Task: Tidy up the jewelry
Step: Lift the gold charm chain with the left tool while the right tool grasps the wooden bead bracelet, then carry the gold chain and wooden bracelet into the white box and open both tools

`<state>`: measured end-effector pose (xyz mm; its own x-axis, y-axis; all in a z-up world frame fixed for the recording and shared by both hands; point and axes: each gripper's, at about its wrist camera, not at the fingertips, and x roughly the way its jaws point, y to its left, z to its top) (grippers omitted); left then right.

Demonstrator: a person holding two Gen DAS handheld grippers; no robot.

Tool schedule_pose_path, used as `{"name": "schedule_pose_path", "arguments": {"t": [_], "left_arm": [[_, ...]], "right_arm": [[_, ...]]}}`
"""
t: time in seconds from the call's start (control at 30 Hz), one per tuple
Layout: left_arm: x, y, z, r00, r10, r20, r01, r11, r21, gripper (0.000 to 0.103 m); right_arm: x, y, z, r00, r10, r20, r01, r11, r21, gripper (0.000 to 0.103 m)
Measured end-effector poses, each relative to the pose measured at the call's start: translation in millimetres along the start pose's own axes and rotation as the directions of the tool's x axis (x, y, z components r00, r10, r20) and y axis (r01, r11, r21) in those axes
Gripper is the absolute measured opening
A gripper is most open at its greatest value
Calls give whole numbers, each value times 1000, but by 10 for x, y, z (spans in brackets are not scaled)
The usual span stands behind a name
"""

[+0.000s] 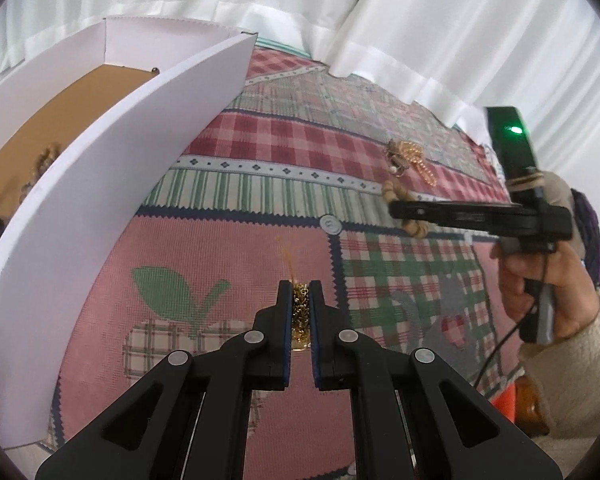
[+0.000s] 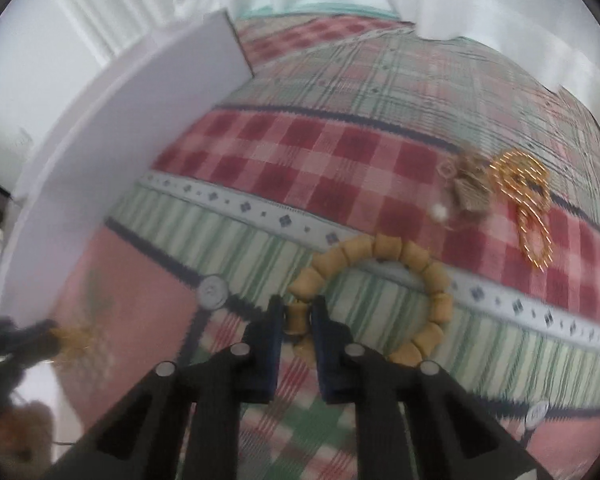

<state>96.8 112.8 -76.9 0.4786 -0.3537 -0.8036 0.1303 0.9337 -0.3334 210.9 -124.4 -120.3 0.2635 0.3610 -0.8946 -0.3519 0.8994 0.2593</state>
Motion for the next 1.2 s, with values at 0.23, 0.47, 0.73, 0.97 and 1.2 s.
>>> {"name": "schedule_pose_path", "arguments": {"t": [0.23,0.47,0.73,0.97,1.2], "left_arm": [[-139,-85,104,1000,-26,2,26,1000,18,5],[-354,-136,185,999,-38,11,38,999,32,5],[-688,-56,271,999,-44,30,43,998,43,5],[-1019,241,295,999,-30,40,30,1000,-2,5],[-1396,757,580,997,33,75,-25,994,-104,5]], "right_arm": [[-642,-54,-135,984,151,89,-159,983,87,14],[-940,50,-74,968,214,131,-225,972,71,14],[-1051,389,39,950,280,137,-284,959,13,14],[-1061,723,201,939,317,134,-314,948,-47,14],[-1071,1089,621,924,355,144,-342,934,-106,14]]}}
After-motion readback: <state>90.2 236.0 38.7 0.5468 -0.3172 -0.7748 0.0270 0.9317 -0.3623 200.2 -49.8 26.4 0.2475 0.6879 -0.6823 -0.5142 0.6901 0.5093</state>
